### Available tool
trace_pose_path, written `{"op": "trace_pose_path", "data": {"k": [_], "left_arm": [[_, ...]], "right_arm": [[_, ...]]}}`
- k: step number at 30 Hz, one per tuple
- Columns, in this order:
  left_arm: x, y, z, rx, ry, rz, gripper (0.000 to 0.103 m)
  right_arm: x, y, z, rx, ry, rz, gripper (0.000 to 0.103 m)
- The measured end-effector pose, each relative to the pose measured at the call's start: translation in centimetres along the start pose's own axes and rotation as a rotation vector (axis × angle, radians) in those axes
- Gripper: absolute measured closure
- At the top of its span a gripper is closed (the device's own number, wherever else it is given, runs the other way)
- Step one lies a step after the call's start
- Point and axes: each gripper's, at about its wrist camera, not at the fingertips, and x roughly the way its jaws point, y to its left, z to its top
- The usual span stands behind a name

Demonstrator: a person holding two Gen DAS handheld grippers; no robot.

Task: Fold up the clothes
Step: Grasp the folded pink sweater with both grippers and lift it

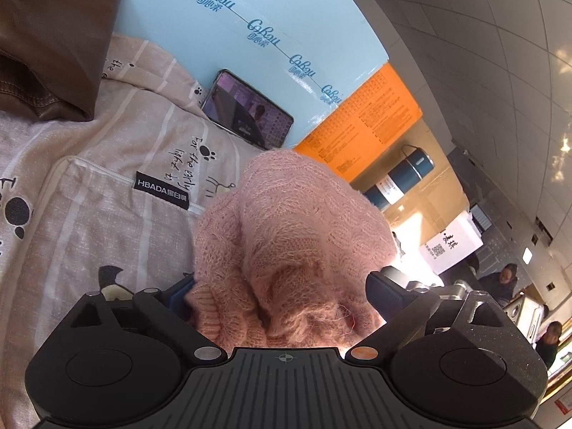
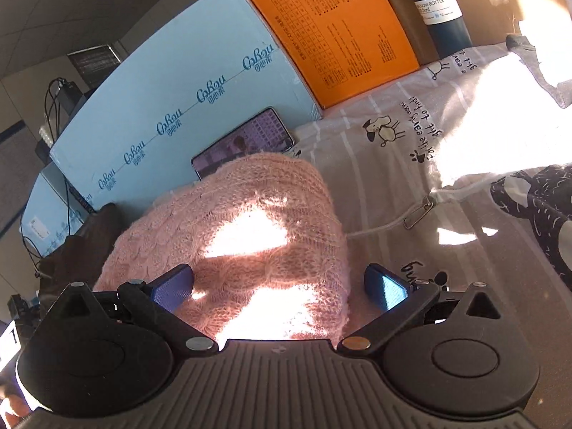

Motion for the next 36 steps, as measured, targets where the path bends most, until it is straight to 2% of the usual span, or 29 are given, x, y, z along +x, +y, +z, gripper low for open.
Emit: {"op": "trace_pose_path", "data": {"k": [4,5,7,9,10,12,15,16,21,25,27,30,36], "left_arm": [[-0.1,0.8,0.0,-0.094,-0.010,-0.137,0.006],[0.0,0.7,-0.1,-0.087,-0.012,-0.141,0.006],[0.2,0.0,-0.3,-0.032,-0.011,-0.096,0.007],[0.8,-0.6,-0.6,0.035,0.010,-0.031,0.021],[1.1,-0.8,-0.7,0.067,0.014,-0.008,0.025],[1.1,-1.0,-0.8,0.108,0.007,0.013,0.043],[0.5,-1.0,-0.8,0.123,-0.035,0.003,0.056],[0.1,-1.1,-0.8,0.131,-0.054,-0.004,0.057],[-1.3,-2.2,-1.1,0.201,-0.126,0.001,0.059],[-3.5,-3.4,-1.5,0.269,-0.253,0.019,0.059],[-5.0,-4.0,-1.6,0.294,-0.337,0.033,0.059],[-8.2,-4.5,-1.4,0.316,-0.484,0.053,0.059],[-15.0,-5.8,-0.6,0.475,-0.763,0.163,0.058]], "right_arm": [[0.2,0.6,-0.6,-0.047,0.025,0.027,0.000],[0.2,0.7,-0.7,-0.051,0.031,0.043,0.000],[0.2,0.9,-0.8,-0.058,0.034,0.051,0.001],[0.2,1.1,-0.8,-0.064,0.036,0.060,0.004],[0.2,1.2,-0.9,-0.067,0.035,0.063,0.008],[0.0,1.2,-0.9,-0.067,0.011,0.065,0.019],[-0.7,0.6,-0.5,-0.041,-0.075,0.113,0.041],[-0.6,0.5,-0.4,-0.044,-0.079,0.114,0.046],[-0.3,1.2,-0.5,-0.087,-0.100,0.110,0.056],[-0.7,3.5,-1.1,-0.115,-0.119,0.107,0.059],[-1.4,5.6,-1.4,-0.137,-0.166,0.120,0.059],[-2.5,9.0,-1.3,-0.132,-0.236,0.189,0.059],[-2.7,16.8,0.3,-0.174,-0.298,0.381,0.059]]}}
